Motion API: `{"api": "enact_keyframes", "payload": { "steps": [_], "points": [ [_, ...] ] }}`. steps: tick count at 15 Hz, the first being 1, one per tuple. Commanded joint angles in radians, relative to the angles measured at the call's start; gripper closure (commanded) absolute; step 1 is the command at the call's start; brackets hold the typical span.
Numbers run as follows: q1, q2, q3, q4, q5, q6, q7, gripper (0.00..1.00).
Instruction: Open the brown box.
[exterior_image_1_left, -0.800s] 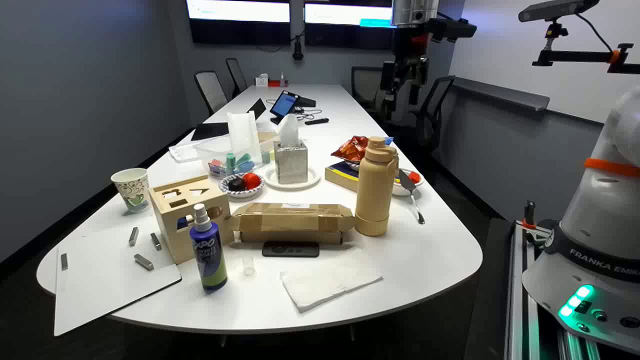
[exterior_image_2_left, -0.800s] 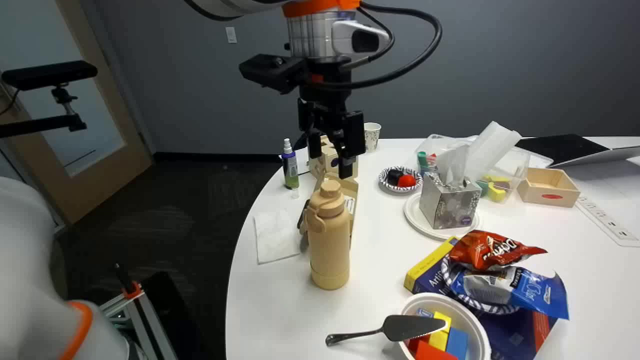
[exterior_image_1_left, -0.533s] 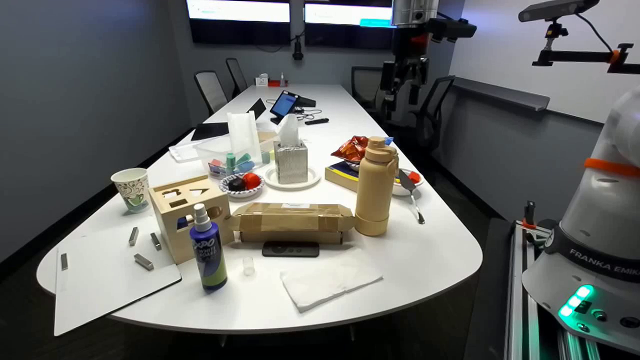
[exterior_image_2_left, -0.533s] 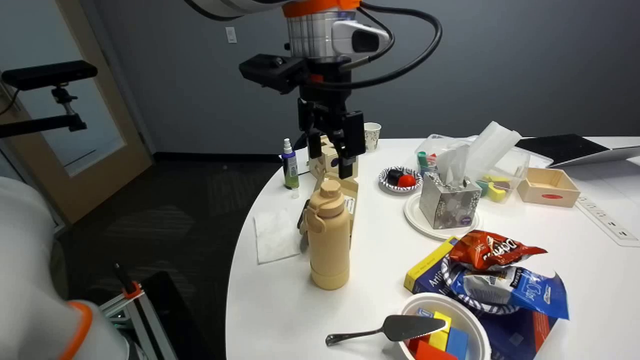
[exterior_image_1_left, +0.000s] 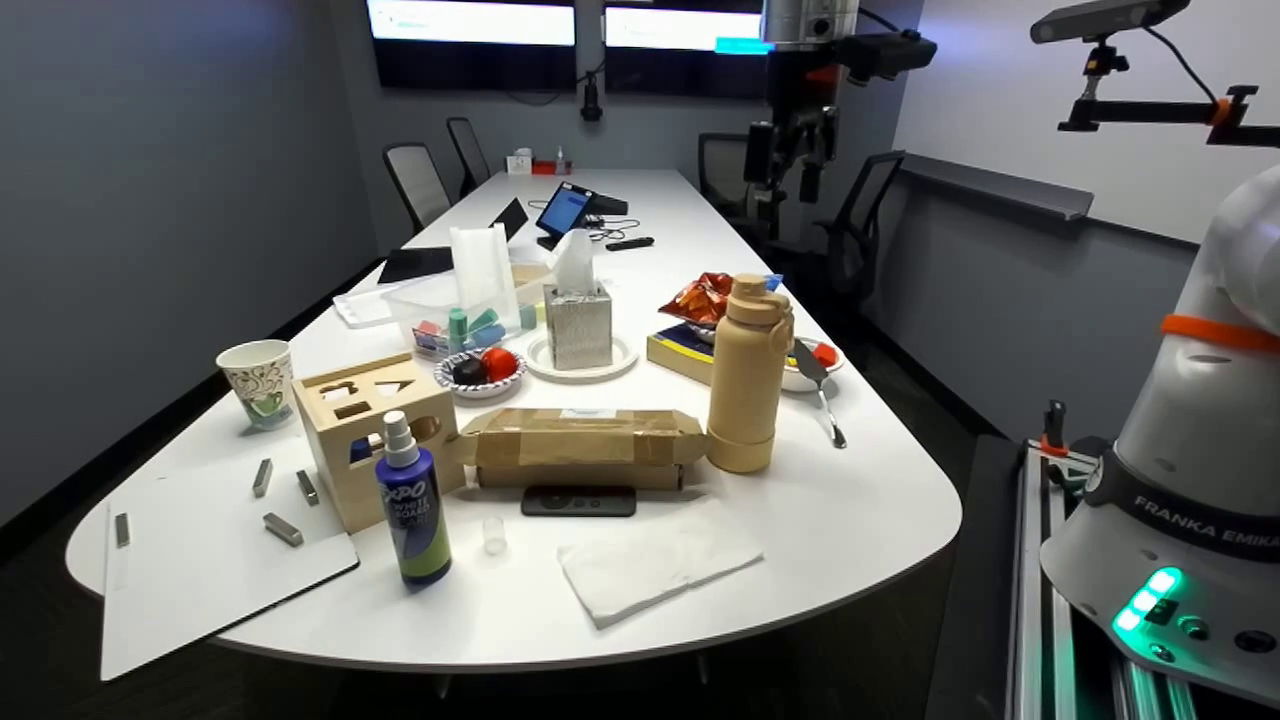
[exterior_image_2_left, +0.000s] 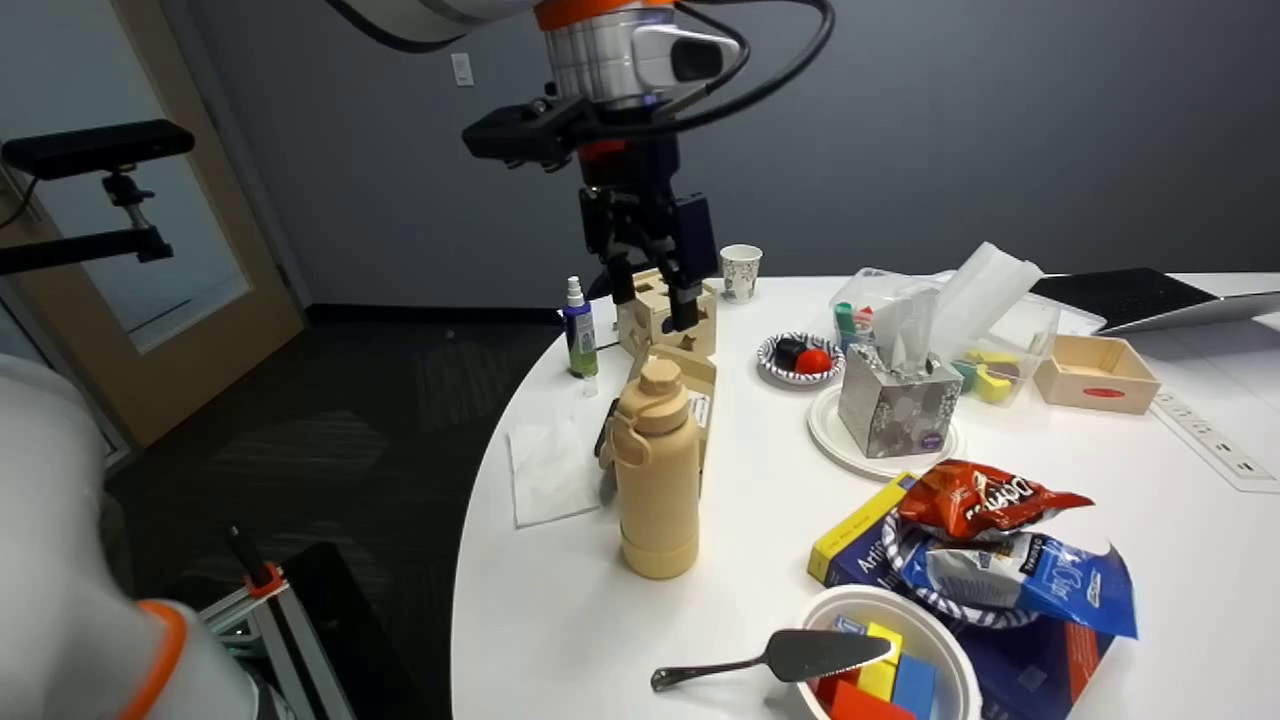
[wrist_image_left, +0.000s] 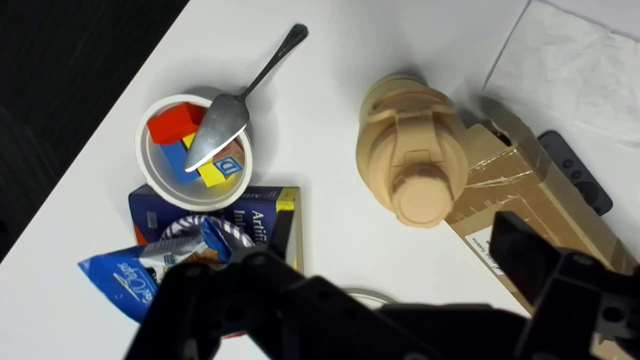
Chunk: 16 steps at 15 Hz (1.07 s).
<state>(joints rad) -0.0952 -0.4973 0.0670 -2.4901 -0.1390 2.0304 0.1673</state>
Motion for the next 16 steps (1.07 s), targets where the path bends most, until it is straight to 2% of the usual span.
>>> {"api": "enact_keyframes", "payload": {
  "steps": [1,5,8,10,12,16],
  "points": [
    [0.050,-0.009,0.136,-0.026,-0.115,0.075,0.138,0.00],
    [0.065,0.110,0.307,-0.006,-0.288,0.168,0.362,0.00],
    [0.049,0.250,0.390,0.013,-0.447,0.206,0.539,0.00],
    [0.068,0.348,0.390,0.029,-0.546,0.198,0.645,0.00],
    [0.106,0.444,0.359,0.051,-0.621,0.178,0.719,0.00],
    [0.209,0.605,0.289,0.121,-0.690,0.166,0.780,0.00]
  ]
}}
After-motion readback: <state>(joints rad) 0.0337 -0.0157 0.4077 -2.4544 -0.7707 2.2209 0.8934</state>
